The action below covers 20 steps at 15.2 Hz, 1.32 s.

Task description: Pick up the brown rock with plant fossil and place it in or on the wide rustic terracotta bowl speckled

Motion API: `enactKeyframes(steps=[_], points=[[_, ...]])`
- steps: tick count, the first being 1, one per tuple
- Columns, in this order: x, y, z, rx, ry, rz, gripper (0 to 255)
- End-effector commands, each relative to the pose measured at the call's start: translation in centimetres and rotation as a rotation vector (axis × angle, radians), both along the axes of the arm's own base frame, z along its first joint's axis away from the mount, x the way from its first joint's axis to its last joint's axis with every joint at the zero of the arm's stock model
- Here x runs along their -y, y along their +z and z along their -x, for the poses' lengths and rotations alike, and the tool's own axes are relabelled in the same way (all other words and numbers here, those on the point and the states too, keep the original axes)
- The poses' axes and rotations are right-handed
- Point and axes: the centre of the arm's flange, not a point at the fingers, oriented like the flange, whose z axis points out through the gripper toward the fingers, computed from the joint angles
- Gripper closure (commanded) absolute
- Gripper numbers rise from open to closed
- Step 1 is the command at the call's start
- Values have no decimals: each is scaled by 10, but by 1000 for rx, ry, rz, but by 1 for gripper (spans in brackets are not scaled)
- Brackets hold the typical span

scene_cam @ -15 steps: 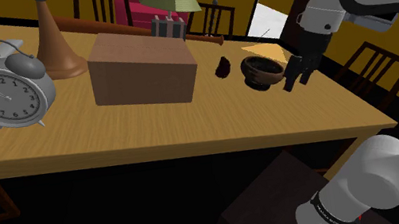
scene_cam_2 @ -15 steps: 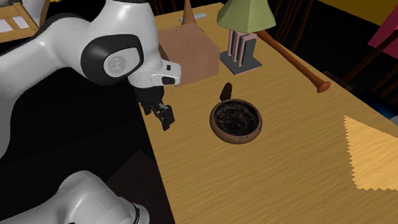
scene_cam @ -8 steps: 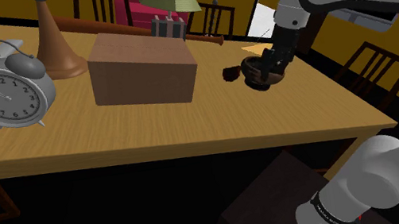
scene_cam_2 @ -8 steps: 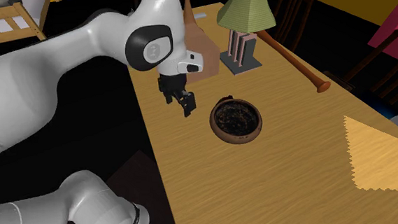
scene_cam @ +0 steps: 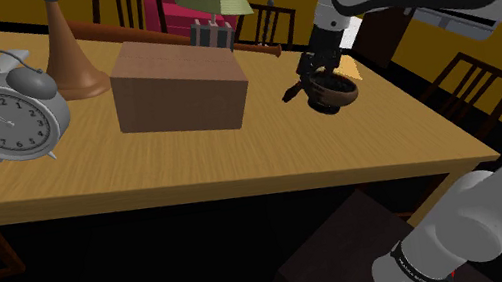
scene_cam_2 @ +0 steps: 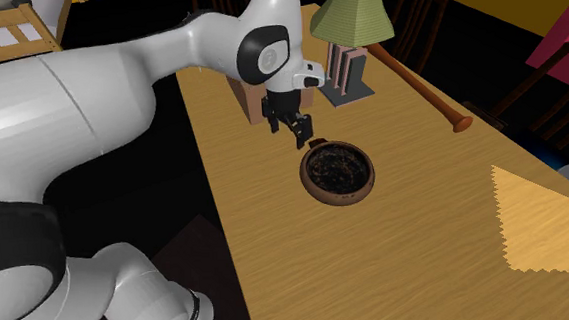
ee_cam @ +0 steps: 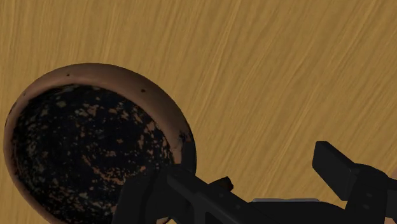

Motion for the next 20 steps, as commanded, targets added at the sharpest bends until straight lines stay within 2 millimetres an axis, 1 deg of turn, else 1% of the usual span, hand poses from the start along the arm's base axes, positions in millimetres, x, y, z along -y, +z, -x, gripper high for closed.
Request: enactKeyframes(steps=[1,9,10,17,18,20], points=[[4,-3,-25,10,-4,8,0],[23,-11,-122,48,-20,40,0],[24,-11,-129,51,-22,42,0],[28,-48,-130,51,-22,42,0],[28,-51,-130,51,-22,42,0],[28,-51,-130,51,-22,42,0]])
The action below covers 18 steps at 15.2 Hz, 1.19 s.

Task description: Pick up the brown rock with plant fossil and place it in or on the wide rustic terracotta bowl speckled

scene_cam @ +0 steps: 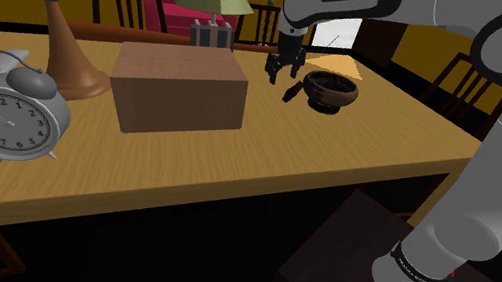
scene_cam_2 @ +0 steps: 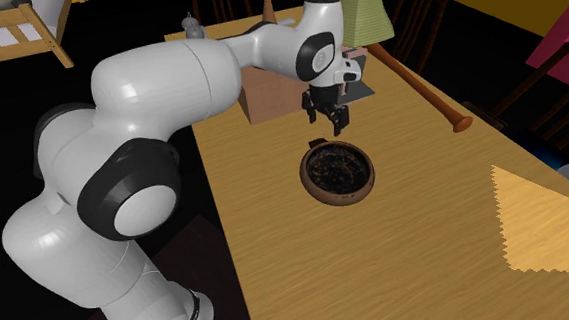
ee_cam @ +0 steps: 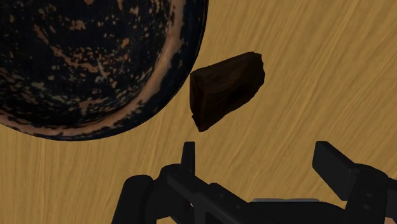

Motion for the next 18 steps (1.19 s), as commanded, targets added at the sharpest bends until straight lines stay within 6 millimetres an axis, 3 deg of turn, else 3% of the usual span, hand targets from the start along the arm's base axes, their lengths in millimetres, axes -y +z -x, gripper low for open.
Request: enactKeyframes(steps=[1,5,6,15,16,18], points=[[1,-1,0,0,0,0,0],[1,-1,0,0,0,0,0],[1,-1,0,0,0,0,255],[1,-1,0,0,0,0,255],[1,-1,0,0,0,0,0],[1,12,19,-53,252,-3,0]])
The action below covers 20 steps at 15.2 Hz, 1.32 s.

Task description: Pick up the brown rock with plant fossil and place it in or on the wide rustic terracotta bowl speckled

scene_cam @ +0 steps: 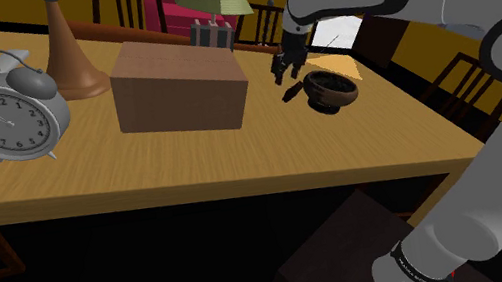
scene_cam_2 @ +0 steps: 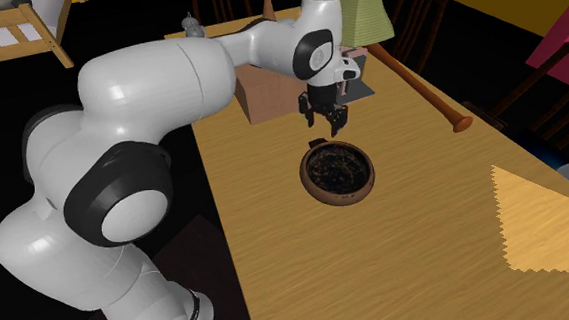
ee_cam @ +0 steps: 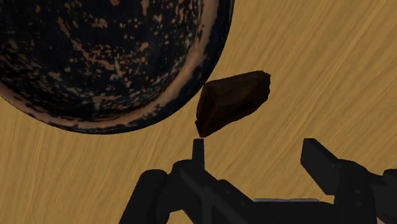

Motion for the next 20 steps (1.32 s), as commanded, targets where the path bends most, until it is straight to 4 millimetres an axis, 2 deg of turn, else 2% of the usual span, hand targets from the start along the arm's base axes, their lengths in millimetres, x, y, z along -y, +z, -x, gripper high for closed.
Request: enactKeyframes(steps=[1,3,4,11,19,20], points=[[2,10,16,-50,249,-3,0],[10,25,33,-104,501,-7,0],[11,27,35,-112,542,-8,0],[16,-13,37,-112,542,-8,0],[16,-13,37,-112,542,-8,0],[16,-13,37,-112,542,-8,255]])
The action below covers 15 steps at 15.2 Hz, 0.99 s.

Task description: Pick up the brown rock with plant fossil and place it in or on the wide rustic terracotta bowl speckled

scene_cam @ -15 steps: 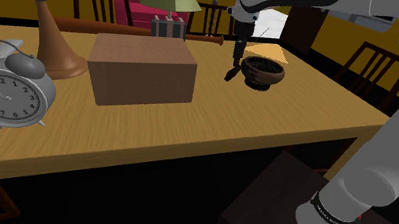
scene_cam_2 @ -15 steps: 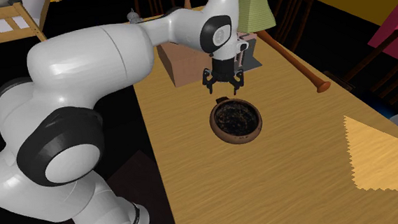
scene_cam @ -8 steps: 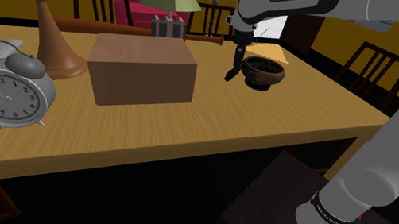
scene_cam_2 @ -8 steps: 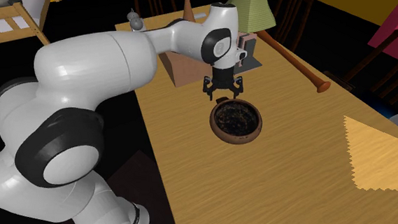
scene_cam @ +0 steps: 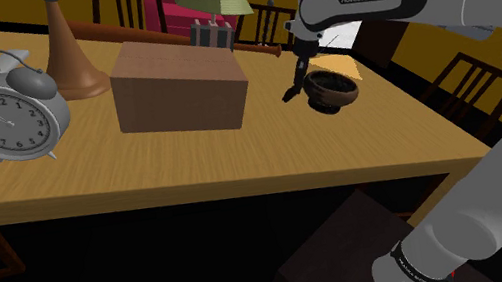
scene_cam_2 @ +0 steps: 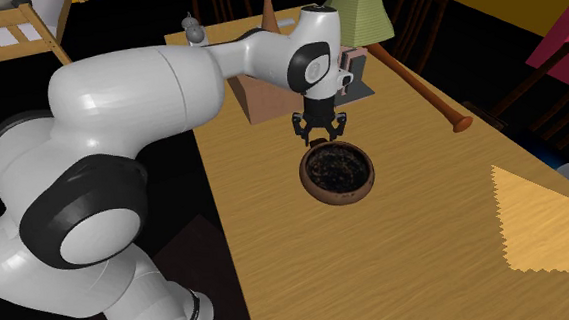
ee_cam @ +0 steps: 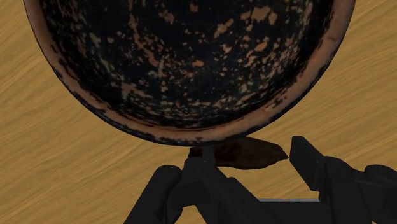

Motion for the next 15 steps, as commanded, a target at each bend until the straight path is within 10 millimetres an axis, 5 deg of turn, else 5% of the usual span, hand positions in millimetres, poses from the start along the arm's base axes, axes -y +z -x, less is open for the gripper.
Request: enactKeyframes(steps=[1,9,15], points=[[1,-3,1,-10,-2,-1,255],[0,-3,1,-10,-2,-1,255],[0,29,1,-10,-2,-1,255]])
